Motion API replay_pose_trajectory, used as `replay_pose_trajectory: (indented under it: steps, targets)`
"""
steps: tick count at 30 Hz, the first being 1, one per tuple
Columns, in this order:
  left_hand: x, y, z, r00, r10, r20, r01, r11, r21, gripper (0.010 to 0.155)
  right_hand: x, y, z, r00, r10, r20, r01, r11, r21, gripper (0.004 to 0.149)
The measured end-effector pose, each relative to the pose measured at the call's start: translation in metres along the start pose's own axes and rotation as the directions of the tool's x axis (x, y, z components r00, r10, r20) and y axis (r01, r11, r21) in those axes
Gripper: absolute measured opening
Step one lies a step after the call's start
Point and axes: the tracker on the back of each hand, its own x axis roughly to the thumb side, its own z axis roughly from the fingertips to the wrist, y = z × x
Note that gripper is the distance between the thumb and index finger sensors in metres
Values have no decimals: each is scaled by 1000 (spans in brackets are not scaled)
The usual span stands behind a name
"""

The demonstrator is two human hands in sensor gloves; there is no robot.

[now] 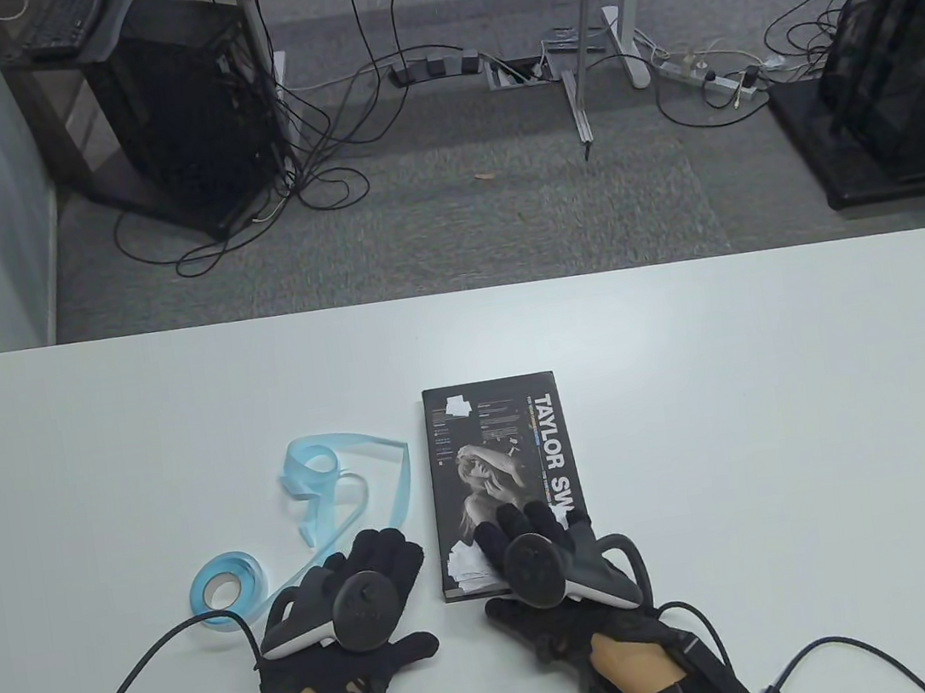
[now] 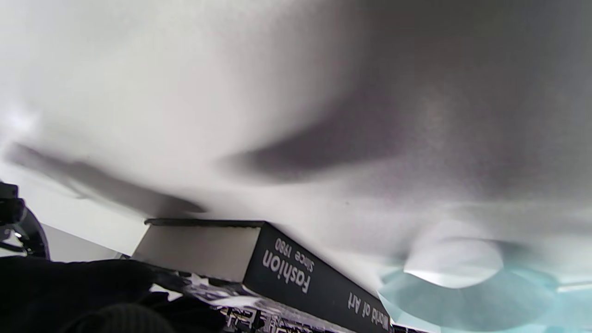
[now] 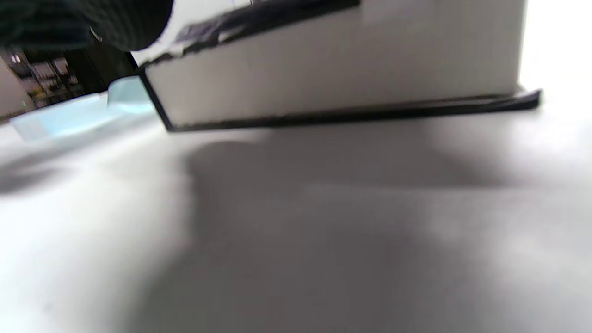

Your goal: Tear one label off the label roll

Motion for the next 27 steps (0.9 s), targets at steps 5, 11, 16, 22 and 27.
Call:
replay_pose_trajectory:
  steps: [5,11,16,22,27]
  targets:
    - [-21,9,13,996,26,-81,-23,999,42,92,-26,-14,12,995,-93,-33,91,995,-48,77]
    - [-52,19,41,975,38,-219,-17,995,98,87,-50,-31,27,983,-170,-72,160,979,-126,76]
    - [-78,26,66,940,71,-333,-24,990,142,81,-65,-36,32,969,-224,-103,207,966,-153,76]
    - [-103,29,84,896,40,-442,18,992,127,72,-75,-36,33,957,-259,-128,239,959,-154,75]
    - [-119,25,91,870,30,-493,15,996,88,63,-79,-36,33,953,-270,-137,248,956,-155,75]
